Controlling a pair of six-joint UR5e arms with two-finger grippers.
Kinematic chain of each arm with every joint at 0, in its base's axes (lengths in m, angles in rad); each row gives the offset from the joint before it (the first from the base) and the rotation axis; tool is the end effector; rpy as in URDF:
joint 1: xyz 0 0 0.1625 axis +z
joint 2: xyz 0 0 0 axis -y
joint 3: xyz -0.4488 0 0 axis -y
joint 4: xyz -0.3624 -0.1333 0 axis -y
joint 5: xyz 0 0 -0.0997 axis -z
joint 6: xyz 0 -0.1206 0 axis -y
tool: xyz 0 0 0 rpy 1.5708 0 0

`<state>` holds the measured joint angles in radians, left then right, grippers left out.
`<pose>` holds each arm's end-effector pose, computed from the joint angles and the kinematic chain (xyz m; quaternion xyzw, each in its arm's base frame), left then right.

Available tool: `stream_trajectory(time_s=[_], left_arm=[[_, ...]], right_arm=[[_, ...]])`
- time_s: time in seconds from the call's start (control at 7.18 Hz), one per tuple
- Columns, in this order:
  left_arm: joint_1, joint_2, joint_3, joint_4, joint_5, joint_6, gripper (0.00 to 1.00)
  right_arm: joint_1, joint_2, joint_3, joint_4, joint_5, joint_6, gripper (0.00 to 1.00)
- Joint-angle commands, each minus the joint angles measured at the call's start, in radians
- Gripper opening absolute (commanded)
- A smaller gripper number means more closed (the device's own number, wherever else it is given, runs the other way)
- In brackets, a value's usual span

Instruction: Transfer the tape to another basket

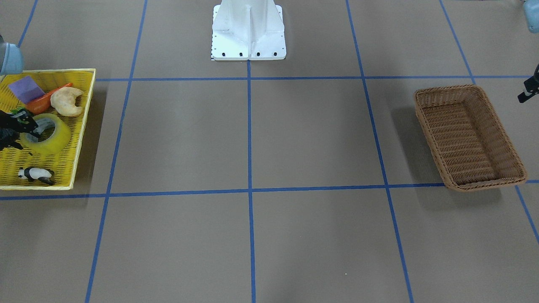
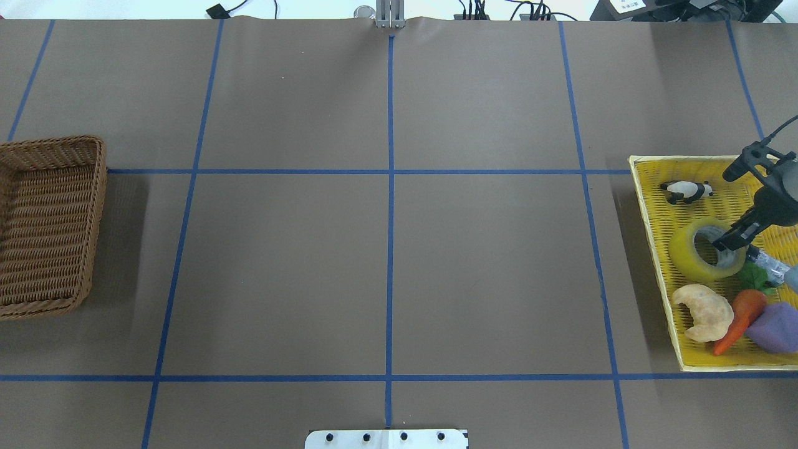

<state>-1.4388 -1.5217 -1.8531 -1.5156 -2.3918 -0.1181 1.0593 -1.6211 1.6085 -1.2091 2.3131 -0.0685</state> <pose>0.0137 -0.4453 0.5902 0.0313 0.4046 0.0418 0.9130 -0.1819 -0.4299 0.6647 0.0794 -0.3840 -0.3228 0.8614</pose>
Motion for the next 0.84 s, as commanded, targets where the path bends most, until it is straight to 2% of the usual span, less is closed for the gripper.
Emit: stream_trajectory(time_s=[0.0,0.14,0.28,0.56,0.7], left_arm=[[0.0,0.002,0.0,0.0,-0.001,0.0,0.98],[0.0,0.0,-0.001,0.0,-0.001,0.0,0.98],[0.0,0.002,-0.003,-0.001,-0.001,0.002,0.98],[0.0,0.0,-0.006,-0.026,-0.003,0.0,0.98],[0.0,0.0,0.0,-0.05,-0.079,0.0,0.98]], right_arm=[[0.046,0.001,0.013,-0.01,0.063,0.012,0.0],[0.117,0.009,0.03,-0.048,0.154,0.012,0.0],[0.161,0.048,0.063,-0.131,0.199,0.012,0.0],[0.171,0.108,0.149,-0.318,0.277,0.025,0.0],[0.171,0.118,0.14,-0.32,0.407,0.083,0.0]])
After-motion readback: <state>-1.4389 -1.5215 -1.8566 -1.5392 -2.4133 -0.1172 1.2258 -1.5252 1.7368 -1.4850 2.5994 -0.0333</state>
